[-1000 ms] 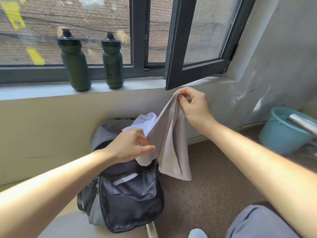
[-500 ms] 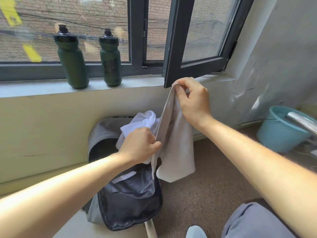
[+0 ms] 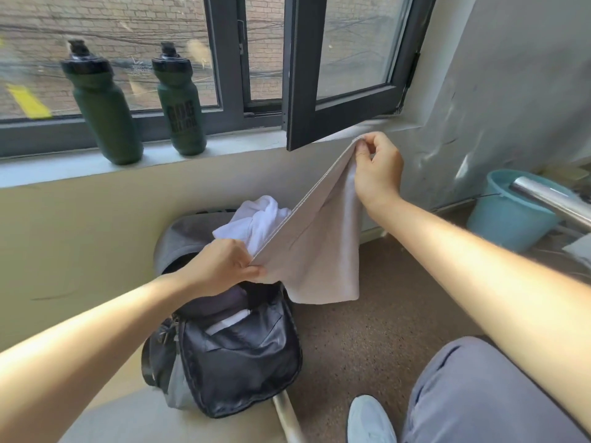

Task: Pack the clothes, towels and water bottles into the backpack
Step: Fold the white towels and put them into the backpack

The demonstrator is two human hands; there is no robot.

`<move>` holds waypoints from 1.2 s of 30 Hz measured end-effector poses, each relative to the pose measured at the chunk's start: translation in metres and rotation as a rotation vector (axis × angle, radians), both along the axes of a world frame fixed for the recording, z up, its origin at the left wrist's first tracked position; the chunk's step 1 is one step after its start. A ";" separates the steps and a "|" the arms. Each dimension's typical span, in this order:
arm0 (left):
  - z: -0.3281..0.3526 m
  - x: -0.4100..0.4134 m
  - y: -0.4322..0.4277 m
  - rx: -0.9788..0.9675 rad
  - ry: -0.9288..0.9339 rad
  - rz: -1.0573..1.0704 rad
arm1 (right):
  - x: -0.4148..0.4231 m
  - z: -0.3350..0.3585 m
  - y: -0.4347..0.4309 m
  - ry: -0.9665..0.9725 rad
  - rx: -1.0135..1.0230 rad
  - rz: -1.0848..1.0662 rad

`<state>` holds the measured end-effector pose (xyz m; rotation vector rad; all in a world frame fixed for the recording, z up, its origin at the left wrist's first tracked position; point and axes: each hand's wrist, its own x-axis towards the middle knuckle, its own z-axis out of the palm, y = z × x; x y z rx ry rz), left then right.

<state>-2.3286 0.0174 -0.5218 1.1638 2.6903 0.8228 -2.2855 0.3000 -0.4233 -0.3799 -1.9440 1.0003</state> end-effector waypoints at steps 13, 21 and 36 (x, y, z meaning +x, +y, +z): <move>0.047 -0.021 -0.040 0.676 -0.172 0.491 | -0.006 -0.032 0.021 -0.568 -0.106 0.081; 0.047 -0.031 -0.048 0.665 -0.416 0.718 | -0.008 -0.024 0.003 -0.505 -0.328 0.206; 0.083 0.018 -0.008 0.759 -0.851 0.476 | 0.014 0.001 -0.076 -0.448 -0.309 0.770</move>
